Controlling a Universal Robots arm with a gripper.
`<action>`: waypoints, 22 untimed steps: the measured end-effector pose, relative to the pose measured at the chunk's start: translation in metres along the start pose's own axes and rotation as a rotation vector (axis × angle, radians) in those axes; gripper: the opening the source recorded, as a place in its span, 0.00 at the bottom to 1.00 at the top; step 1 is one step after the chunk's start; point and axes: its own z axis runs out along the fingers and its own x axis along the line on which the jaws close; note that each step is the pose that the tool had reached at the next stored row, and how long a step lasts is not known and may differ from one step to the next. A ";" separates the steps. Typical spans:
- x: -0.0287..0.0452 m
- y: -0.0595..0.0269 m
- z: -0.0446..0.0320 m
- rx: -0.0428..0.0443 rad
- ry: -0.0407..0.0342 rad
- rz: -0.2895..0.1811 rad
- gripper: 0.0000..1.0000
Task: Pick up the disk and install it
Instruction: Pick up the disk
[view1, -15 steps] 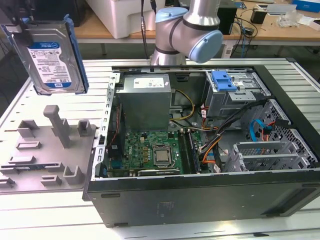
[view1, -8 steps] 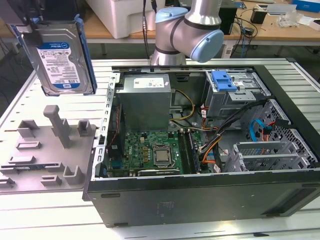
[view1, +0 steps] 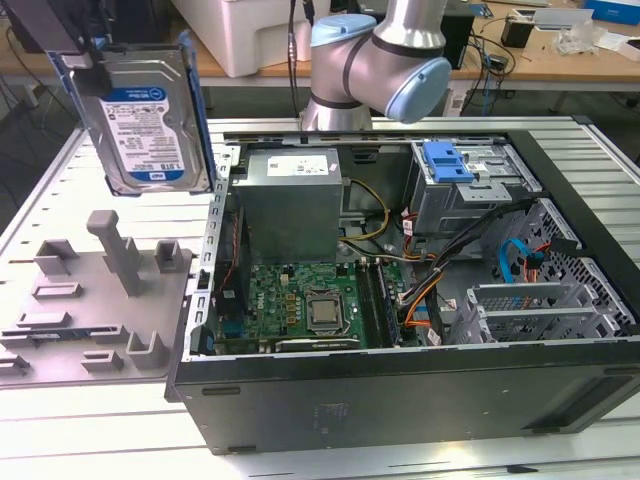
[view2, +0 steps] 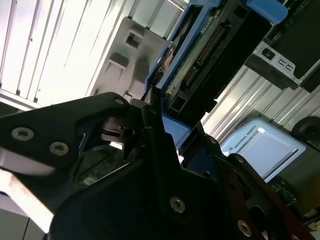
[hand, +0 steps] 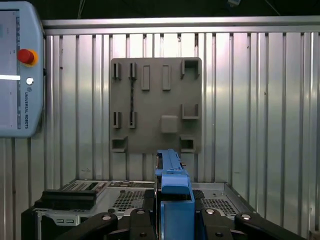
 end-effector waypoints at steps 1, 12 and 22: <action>0.0014 -0.0031 -0.0003 -0.0004 0.0000 0.000 0.36; 0.0156 -0.0342 -0.0040 -0.0047 -0.0002 0.000 0.36; 0.0300 -0.0566 -0.0077 -0.0099 0.0000 -0.001 0.36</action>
